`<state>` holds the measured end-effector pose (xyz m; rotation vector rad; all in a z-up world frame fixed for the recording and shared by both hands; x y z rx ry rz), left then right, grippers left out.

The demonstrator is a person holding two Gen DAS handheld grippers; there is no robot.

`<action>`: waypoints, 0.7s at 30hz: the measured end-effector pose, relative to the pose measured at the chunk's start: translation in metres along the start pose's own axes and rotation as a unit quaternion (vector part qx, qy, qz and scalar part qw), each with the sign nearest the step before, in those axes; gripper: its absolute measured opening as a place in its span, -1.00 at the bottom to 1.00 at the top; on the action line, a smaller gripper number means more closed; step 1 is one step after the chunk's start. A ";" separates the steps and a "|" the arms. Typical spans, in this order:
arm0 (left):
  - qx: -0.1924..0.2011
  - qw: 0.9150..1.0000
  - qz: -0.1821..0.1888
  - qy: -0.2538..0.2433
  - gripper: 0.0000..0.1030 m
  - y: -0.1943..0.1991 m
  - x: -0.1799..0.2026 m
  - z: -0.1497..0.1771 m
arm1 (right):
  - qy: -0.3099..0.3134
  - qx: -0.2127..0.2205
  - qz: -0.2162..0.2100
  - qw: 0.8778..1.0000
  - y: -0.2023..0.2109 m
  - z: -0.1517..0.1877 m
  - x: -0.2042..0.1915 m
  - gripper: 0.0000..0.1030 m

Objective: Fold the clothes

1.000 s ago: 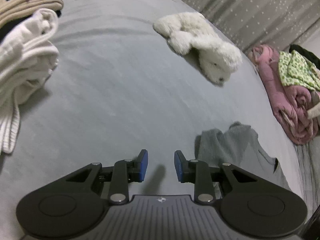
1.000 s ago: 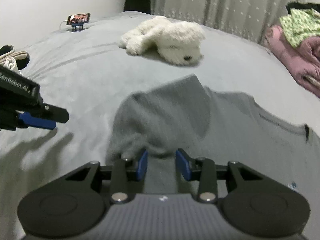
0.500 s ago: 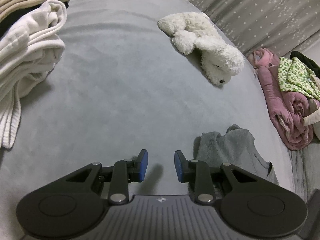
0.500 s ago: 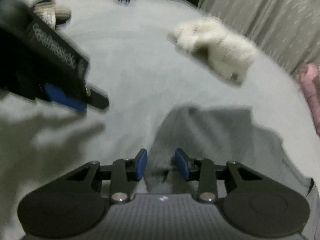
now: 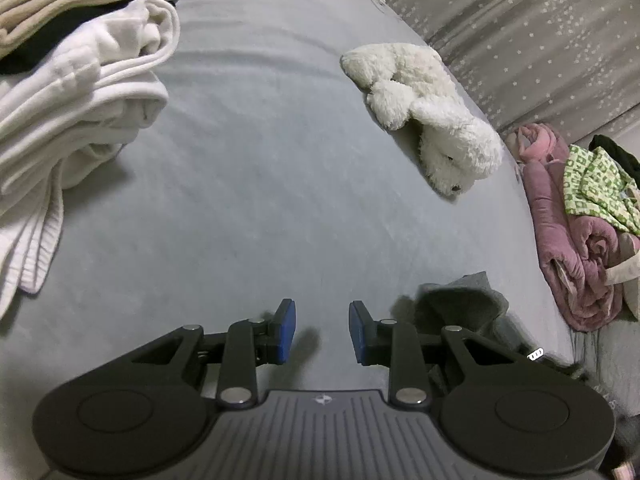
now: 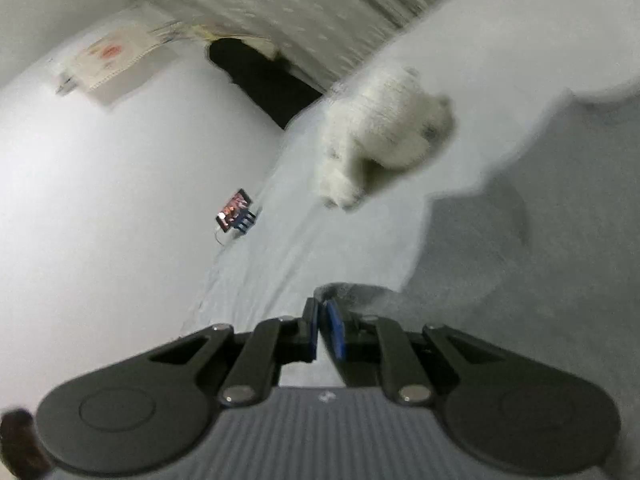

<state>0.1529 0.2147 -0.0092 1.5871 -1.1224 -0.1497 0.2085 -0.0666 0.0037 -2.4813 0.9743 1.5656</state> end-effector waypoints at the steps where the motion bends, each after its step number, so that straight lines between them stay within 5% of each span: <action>1: -0.001 1.000 0.000 -0.002 -0.47 -0.001 0.001 0.000 | 0.015 -0.006 0.019 1.000 0.002 0.002 -0.001 -0.84; 8: -0.003 1.000 0.001 -0.016 -0.47 -0.003 0.005 0.002 | 0.121 -0.049 0.153 0.980 0.015 0.016 -0.007 -0.80; 13: -0.005 1.000 0.001 -0.017 -0.47 -0.002 0.006 0.003 | 0.219 -0.079 0.246 0.941 0.014 0.022 -0.021 -0.49; 17: -0.004 1.000 0.003 -0.014 -0.47 -0.001 0.005 0.003 | 0.366 -0.114 0.301 0.873 -0.016 0.029 -0.054 -0.30; 19: -0.005 1.000 0.002 -0.011 -0.47 -0.001 0.004 0.002 | 0.457 -0.154 0.319 0.816 -0.043 0.043 -0.068 -0.18; 21: -0.005 1.000 0.001 -0.007 -0.47 -0.002 0.002 0.002 | 0.545 -0.193 0.339 0.742 -0.072 0.058 -0.074 -0.19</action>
Point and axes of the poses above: each gripper's, at about its wrist camera, not at the fingertips, and y roughly against the way its jaws point, x to its right, z to its underside, the point moved 1 cm from there along -y, roughly the way its jaws point, and after that the axes turned 11 degrees about -z, right-handed, at the moved point
